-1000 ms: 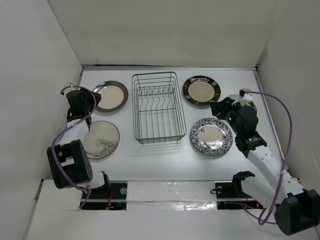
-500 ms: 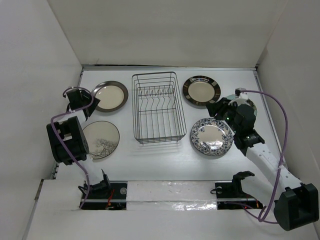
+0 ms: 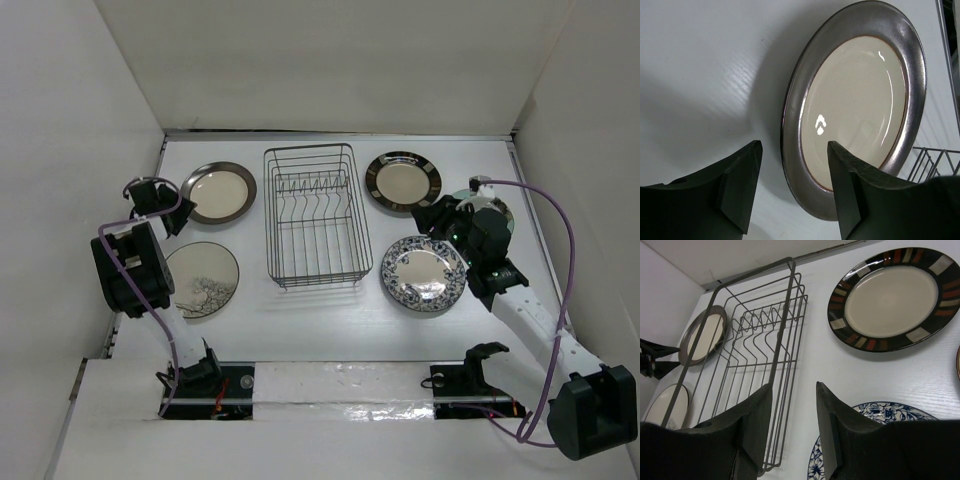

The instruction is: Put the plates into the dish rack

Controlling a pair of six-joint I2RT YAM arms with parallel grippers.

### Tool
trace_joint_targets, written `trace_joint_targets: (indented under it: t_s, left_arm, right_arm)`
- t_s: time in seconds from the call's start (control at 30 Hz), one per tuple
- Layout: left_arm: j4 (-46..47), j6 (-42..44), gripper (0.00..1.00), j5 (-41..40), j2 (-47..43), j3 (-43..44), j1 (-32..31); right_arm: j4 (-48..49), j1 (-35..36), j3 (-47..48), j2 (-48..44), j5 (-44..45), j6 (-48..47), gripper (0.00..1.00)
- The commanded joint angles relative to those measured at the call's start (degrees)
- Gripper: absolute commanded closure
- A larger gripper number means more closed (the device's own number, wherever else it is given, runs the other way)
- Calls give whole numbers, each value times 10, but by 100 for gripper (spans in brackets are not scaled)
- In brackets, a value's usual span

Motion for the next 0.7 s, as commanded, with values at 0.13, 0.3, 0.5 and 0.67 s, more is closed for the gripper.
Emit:
trace_joint_targets:
  t_s: [0.13, 0.3, 0.5, 0.67]
  left_arm:
    - [11, -5, 52, 20, 41, 46, -1]
    - [25, -21, 55, 33, 63, 53, -1]
    - [45, -42, 58, 50, 84, 62, -1]
    - [75, -64, 72, 68, 103, 57, -1]
  right_arm:
    - [42, 8, 6, 2, -4, 5, 54]
    - [42, 8, 8, 1, -3, 4, 54]
    - [42, 13, 8, -4, 1, 4, 54]
    - [40, 13, 11, -5, -1, 5, 54]
